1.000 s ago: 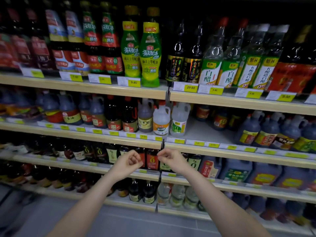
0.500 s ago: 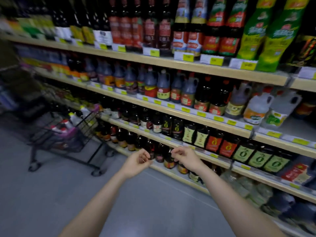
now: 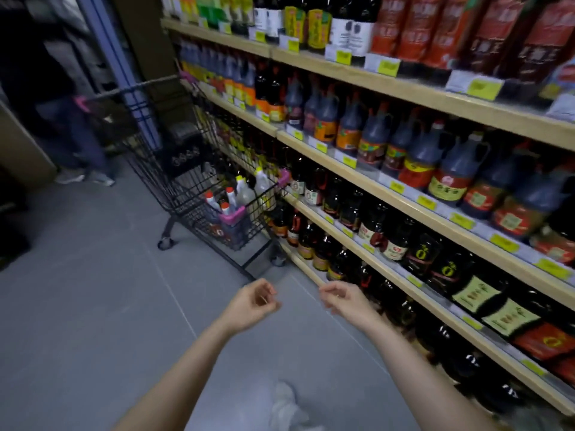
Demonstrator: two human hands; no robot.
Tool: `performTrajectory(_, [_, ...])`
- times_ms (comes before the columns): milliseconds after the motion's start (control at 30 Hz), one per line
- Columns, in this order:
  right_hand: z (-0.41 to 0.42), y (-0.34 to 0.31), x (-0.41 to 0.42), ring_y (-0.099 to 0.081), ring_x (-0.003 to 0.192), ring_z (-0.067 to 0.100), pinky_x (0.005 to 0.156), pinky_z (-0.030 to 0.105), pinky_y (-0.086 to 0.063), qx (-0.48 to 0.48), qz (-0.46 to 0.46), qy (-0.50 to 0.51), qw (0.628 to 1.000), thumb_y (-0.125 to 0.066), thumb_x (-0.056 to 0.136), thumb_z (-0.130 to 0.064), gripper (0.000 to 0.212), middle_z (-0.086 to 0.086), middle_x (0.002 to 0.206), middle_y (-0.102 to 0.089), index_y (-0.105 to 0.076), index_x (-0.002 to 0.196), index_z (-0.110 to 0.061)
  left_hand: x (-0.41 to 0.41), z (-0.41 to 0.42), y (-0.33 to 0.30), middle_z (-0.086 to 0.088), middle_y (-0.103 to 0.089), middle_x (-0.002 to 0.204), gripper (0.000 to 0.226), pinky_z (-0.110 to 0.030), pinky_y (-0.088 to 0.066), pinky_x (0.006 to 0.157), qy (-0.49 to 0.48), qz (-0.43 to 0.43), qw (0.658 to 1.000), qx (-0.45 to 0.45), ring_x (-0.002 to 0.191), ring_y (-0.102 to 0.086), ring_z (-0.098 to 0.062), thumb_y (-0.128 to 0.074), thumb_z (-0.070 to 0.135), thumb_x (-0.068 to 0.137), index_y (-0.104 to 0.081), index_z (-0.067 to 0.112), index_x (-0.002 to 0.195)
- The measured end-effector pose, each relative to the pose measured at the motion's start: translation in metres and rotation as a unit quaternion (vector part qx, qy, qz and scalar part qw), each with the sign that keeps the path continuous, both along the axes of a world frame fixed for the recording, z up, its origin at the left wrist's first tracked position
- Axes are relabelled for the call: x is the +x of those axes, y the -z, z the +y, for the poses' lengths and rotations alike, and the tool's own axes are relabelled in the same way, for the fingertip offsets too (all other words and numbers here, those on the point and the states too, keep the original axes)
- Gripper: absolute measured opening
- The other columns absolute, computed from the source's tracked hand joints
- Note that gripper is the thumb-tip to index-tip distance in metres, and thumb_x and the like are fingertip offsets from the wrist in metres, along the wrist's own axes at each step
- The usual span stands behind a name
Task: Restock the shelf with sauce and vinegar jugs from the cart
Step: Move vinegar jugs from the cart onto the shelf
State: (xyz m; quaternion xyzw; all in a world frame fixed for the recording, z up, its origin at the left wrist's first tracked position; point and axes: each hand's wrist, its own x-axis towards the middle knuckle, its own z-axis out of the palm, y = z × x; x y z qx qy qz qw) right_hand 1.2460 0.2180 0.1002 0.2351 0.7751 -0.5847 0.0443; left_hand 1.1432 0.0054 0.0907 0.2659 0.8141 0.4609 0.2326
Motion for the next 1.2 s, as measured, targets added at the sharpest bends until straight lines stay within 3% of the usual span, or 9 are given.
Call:
performTrajectory(200, [0.0, 0.023, -0.111, -0.055, 0.066, 0.011, 0.06, 0.02, -0.043, -0.045, -0.03, -0.013, 0.998, -0.053, 0.09, -0.004, 0.009, 0.006, 0.079, -0.06, -0.061, 0.092, -0.009, -0.099, -0.004, 0.008, 0.005, -0.059, 0.073, 0.02, -0.016, -0.043, 0.06, -0.028, -0.009, 0.998, -0.049, 0.058, -0.05, 0.001, -0.069, 0.023, 0.081, -0.058, 0.009, 0.09])
performTrajectory(333, [-0.003, 0.026, -0.177, -0.058, 0.075, 0.018, 0.07, 0.03, -0.045, -0.053, -0.044, -0.043, 0.997, -0.056, 0.09, -0.01, 0.015, 0.006, 0.08, -0.062, -0.061, 0.081, -0.021, -0.156, -0.008, 0.006, 0.008, -0.057, 0.07, 0.021, -0.016, -0.043, 0.061, -0.064, -0.015, 0.997, -0.036, 0.059, -0.051, 0.001, -0.065, 0.03, 0.075, -0.057, 0.014, 0.086])
performTrajectory(567, [-0.021, 0.028, -0.279, -0.059, 0.074, 0.014, 0.07, 0.027, -0.046, -0.07, -0.045, -0.057, 0.995, -0.057, 0.089, -0.01, 0.014, 0.002, 0.08, -0.064, -0.061, 0.084, -0.022, -0.256, -0.026, 0.021, 0.013, -0.06, 0.063, 0.016, -0.013, -0.042, 0.06, -0.078, -0.019, 0.996, -0.05, 0.058, -0.054, 0.002, -0.066, 0.008, 0.083, -0.055, 0.02, 0.081])
performTrajectory(700, [-0.039, 0.036, -0.34, -0.058, 0.064, 0.008, 0.059, 0.017, -0.044, -0.067, -0.031, -0.035, 0.997, -0.059, 0.088, -0.006, 0.014, -0.005, 0.073, -0.063, -0.062, 0.083, -0.018, -0.325, -0.037, 0.021, 0.011, -0.056, 0.065, 0.01, -0.013, -0.041, 0.059, -0.075, -0.005, 0.997, -0.028, 0.057, -0.05, 0.001, -0.065, 0.015, 0.078, -0.054, 0.018, 0.079])
performTrajectory(800, [-0.058, 0.043, -0.392, -0.059, 0.062, 0.01, 0.058, 0.02, -0.045, -0.067, -0.024, -0.002, 0.997, -0.06, 0.086, -0.004, 0.018, -0.002, 0.07, -0.063, -0.063, 0.078, -0.019, -0.384, -0.056, 0.02, 0.011, -0.056, 0.065, 0.014, -0.011, -0.041, 0.058, -0.062, -0.012, 0.998, -0.019, 0.056, -0.051, 0.001, -0.065, 0.004, 0.081, -0.054, 0.013, 0.081])
performTrajectory(967, [-0.093, 0.049, -0.471, -0.061, 0.054, 0.002, 0.052, 0.014, -0.046, -0.073, -0.021, 0.086, 0.993, -0.055, 0.088, 0.002, 0.014, 0.004, 0.076, -0.064, -0.062, 0.087, -0.01, -0.491, -0.103, 0.018, 0.011, -0.059, 0.067, 0.015, -0.023, -0.046, 0.065, -0.033, -0.003, 0.999, -0.013, 0.062, -0.053, -0.001, -0.063, 0.028, 0.07, -0.057, 0.02, 0.08])
performTrajectory(1067, [-0.111, 0.048, -0.513, -0.06, 0.066, 0.011, 0.055, 0.018, -0.047, -0.068, -0.022, 0.124, 0.99, -0.058, 0.088, 0.0, 0.014, 0.006, 0.079, -0.064, -0.062, 0.085, -0.013, -0.549, -0.124, 0.015, 0.007, -0.06, 0.071, 0.011, -0.03, -0.048, 0.069, -0.012, -0.018, 1.0, -0.007, 0.067, -0.055, -0.005, -0.063, 0.017, 0.075, -0.057, 0.02, 0.083])
performTrajectory(1133, [-0.118, 0.048, -0.535, -0.059, 0.073, 0.017, 0.061, 0.022, -0.048, -0.058, -0.02, 0.145, 0.988, -0.06, 0.086, 0.0, 0.014, 0.01, 0.082, -0.064, -0.062, 0.086, -0.013, -0.581, -0.13, 0.014, 0.001, -0.06, 0.076, 0.012, -0.036, -0.05, 0.072, -0.003, -0.034, 0.999, 0.0, 0.07, -0.057, -0.011, -0.061, 0.023, 0.073, -0.057, 0.022, 0.084])
performTrajectory(1200, [-0.121, 0.048, -0.553, -0.061, 0.081, 0.023, 0.074, 0.034, -0.051, -0.039, -0.017, 0.16, 0.986, -0.063, 0.084, -0.002, 0.015, 0.009, 0.086, -0.066, -0.063, 0.084, -0.016, -0.607, -0.128, 0.013, 0.003, -0.059, 0.075, 0.014, -0.032, -0.049, 0.07, 0.005, -0.04, 0.999, 0.003, 0.068, -0.054, -0.01, -0.061, 0.028, 0.072, -0.057, 0.022, 0.084])
